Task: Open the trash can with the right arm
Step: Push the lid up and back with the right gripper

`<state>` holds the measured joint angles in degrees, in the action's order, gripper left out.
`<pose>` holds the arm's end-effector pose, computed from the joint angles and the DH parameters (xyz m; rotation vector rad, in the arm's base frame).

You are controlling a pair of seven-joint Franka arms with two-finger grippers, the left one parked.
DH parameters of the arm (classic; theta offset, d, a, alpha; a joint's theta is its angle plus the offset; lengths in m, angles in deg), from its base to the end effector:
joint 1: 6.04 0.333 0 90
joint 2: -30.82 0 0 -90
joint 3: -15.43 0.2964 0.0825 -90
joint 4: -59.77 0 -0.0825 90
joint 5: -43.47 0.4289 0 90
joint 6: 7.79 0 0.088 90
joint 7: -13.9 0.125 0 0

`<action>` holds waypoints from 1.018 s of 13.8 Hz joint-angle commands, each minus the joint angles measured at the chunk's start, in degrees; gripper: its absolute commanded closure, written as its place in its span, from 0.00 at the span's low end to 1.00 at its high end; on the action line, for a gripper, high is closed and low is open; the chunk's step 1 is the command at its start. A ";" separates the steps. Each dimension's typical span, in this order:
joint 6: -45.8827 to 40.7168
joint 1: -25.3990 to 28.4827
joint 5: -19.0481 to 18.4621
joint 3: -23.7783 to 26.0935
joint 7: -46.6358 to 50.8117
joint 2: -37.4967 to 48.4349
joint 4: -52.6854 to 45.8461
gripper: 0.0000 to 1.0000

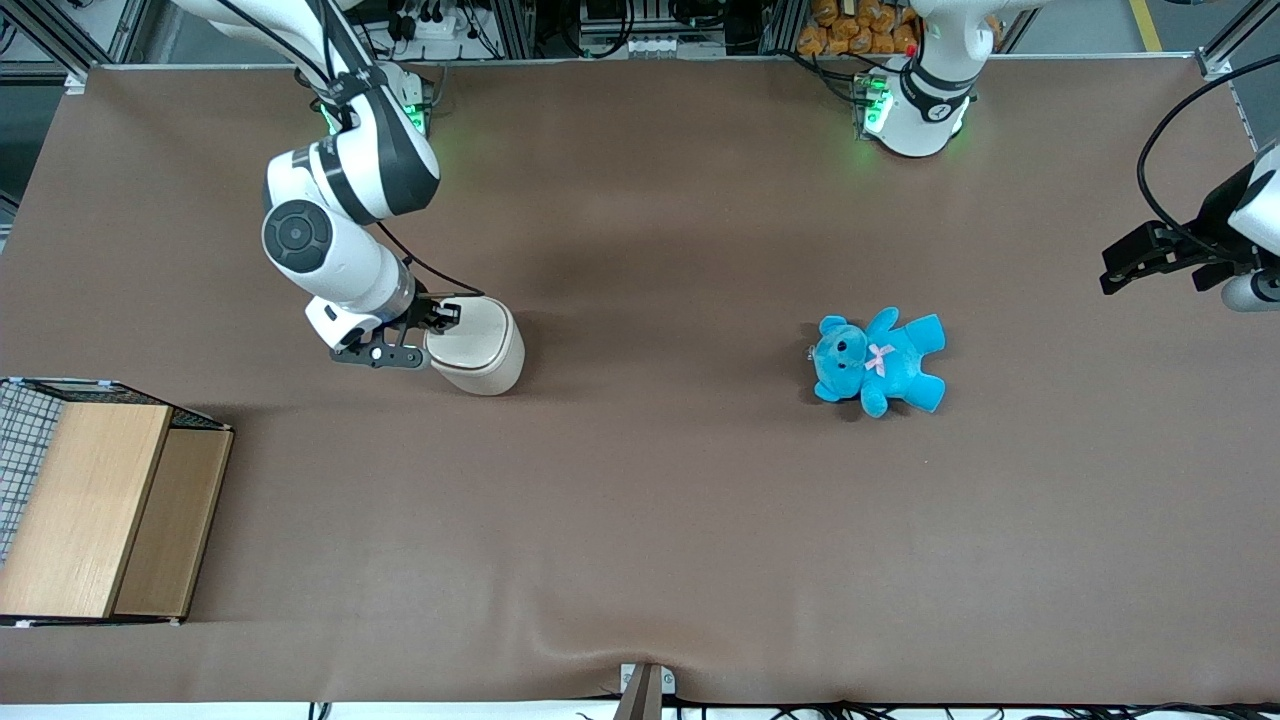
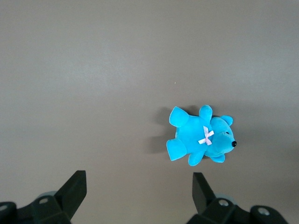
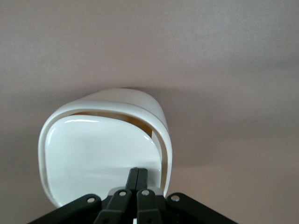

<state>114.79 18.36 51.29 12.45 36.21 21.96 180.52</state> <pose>0.5395 0.2200 0.2689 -3.0797 0.1480 0.2337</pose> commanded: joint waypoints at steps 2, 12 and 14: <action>-6.11 0.13 0.79 -0.36 2.28 0.86 -4.81 1.00; -18.59 -1.63 0.79 -0.53 2.73 0.16 -17.99 0.00; -21.67 -3.99 0.70 -0.53 2.38 0.16 -21.42 0.00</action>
<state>96.54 16.99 51.29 11.56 38.59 22.20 162.76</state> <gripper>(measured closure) 0.256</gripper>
